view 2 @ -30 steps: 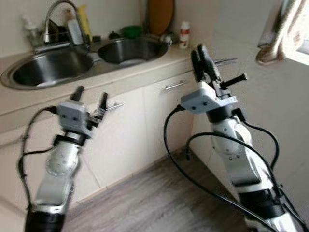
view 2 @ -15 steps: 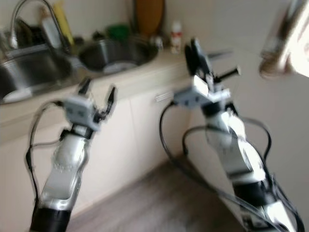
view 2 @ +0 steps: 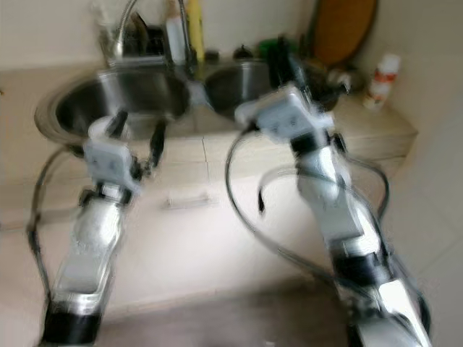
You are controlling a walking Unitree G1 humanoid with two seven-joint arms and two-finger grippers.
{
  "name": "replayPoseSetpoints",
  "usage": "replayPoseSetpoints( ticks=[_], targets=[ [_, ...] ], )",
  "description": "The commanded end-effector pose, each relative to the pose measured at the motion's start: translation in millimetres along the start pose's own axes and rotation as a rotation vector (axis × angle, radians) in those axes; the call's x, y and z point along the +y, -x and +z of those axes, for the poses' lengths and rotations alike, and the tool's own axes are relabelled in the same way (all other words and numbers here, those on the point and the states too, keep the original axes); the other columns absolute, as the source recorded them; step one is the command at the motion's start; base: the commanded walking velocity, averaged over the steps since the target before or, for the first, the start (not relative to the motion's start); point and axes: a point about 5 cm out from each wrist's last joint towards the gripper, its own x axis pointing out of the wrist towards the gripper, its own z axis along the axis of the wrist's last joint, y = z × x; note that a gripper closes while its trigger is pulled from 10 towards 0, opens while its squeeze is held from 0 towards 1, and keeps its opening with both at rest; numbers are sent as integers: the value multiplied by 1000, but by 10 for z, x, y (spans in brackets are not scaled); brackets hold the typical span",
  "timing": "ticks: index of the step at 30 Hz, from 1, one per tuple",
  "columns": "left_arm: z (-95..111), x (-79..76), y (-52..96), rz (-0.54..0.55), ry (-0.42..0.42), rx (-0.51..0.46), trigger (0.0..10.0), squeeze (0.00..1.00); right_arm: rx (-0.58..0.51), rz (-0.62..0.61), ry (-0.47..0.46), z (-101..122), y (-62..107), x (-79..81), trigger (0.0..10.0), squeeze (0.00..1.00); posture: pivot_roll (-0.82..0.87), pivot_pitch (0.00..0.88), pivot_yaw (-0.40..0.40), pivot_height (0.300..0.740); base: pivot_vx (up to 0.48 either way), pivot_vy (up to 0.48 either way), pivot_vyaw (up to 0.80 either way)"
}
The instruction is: Kitchen organization
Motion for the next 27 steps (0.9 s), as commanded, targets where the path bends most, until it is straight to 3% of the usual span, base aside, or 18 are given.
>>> replayPoseSetpoints(
  ticks=[1, 2, 4, 6, 13, 18, 20, 21, 23, 27],
  targets=[
    [39, 90, -15, 16, -29, -14, 10000, 0, -17, -31, -86, 66, -108, -39, 10000, 0, 23, 0, -25, 740, 394, 0, 0],
    [39, 90, -15, 16, -29, -14, 10000, 0, -17, -31, -86, 66, -108, -39, 10000, 0, 23, 0, -25, 740, 394, 0, 0],
    [39, 85, -17, 15, -31, -15, 10000, 0, 33, -45, -191, 13, -133, -46, 10000, 0, 24, 0, -27, 740, 377, 0, 0],
    [38, 77, -17, 14, -31, -13, 10000, 0, 65, -33, -240, -19, -142, -30, 10000, 0, 24, 0, -28, 740, 302, 0, 0],
    [46, 37, -22, 7, -31, -17, 10000, 0, 187, -16, -418, -197, -175, 12, 10000, 0, 29, 0, -31, 740, 0, 0, 0],
    [47, 34, -32, 2, -34, -15, 10000, 0, 338, 12, -411, -497, -216, 14, 10000, 0, 30, 0, -29, 740, 0, 0, 0],
    [46, 32, -34, 0, -34, -15, 10000, 0, 349, 8, -411, -535, -220, 4, 10000, 0, 30, 0, -29, 740, 0, 0, 0],
    [47, 23, -44, -4, -35, -15, 10000, 0, 440, 11, -430, -719, -244, -10, 10000, 0, 40, 0, -34, 740, 0, 0, 0],
    [48, 18, -49, -5, -35, -16, 10000, 0, 544, 26, -450, -882, -238, 2, 10000, 0, 42, 0, -36, 740, 0, 0, 0],
    [54, 12, -52, -5, -38, -18, 10000, 0, 639, 23, -442, -1024, -203, -3, 10000, 0, 51, 0, -43, 740, 0, 0, 0]
  ],
)
